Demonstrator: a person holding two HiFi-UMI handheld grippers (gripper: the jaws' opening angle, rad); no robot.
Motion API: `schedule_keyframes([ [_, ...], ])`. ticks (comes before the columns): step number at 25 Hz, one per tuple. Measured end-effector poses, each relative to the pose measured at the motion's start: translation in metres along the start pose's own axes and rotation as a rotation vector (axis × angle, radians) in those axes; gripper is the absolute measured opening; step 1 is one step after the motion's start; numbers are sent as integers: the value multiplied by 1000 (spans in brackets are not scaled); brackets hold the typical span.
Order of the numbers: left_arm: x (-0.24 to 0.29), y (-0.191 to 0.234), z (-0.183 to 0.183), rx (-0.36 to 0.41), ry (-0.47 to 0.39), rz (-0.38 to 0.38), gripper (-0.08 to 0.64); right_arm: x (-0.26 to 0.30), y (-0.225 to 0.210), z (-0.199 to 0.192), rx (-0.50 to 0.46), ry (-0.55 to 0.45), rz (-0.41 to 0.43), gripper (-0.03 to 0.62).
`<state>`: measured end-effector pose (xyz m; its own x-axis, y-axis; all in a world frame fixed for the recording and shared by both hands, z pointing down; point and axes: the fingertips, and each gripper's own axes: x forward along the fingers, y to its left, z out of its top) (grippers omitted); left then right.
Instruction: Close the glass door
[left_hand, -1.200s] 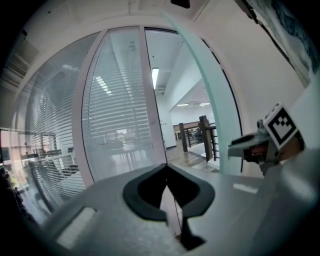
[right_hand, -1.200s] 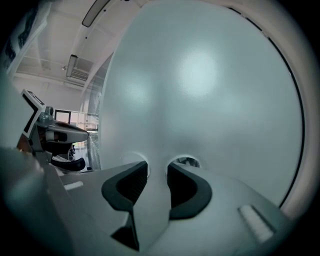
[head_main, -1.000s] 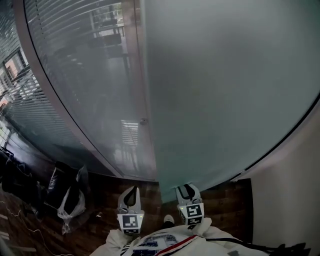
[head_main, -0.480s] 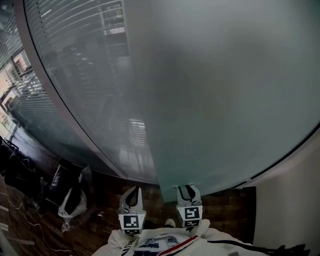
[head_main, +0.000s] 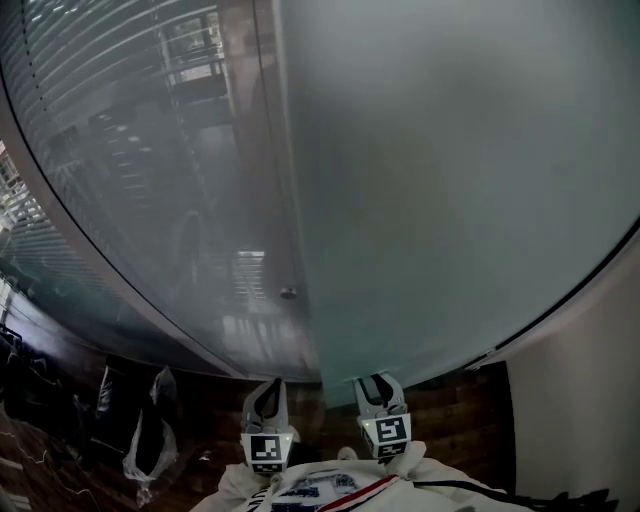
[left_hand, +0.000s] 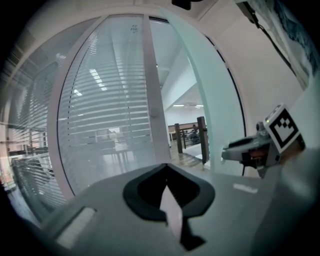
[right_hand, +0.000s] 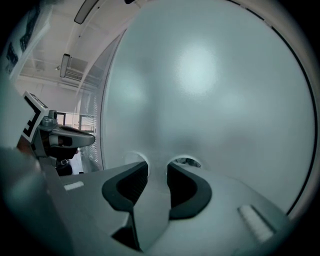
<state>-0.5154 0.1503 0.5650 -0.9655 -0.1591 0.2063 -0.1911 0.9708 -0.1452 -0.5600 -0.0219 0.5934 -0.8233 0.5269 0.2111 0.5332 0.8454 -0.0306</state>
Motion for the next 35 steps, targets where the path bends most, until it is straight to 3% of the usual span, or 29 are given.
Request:
schedule_keyframes([
  [6, 25, 10, -2, 5, -26, -107, 2, 13, -6, 0, 22, 0, -73, 126],
  [14, 49, 22, 3, -14, -30, -178, 2, 30, -14, 4, 36, 1, -120, 126],
  [19, 57, 35, 10, -47, -39, -200, 2, 41, -15, 20, 29, 2, -138, 126],
  [26, 66, 38, -4, -54, -27, -216, 2, 59, -24, 11, 33, 3, -152, 127],
  [35, 70, 44, 1, -21, -14, -249, 2, 82, -35, 16, 37, -12, -162, 127],
])
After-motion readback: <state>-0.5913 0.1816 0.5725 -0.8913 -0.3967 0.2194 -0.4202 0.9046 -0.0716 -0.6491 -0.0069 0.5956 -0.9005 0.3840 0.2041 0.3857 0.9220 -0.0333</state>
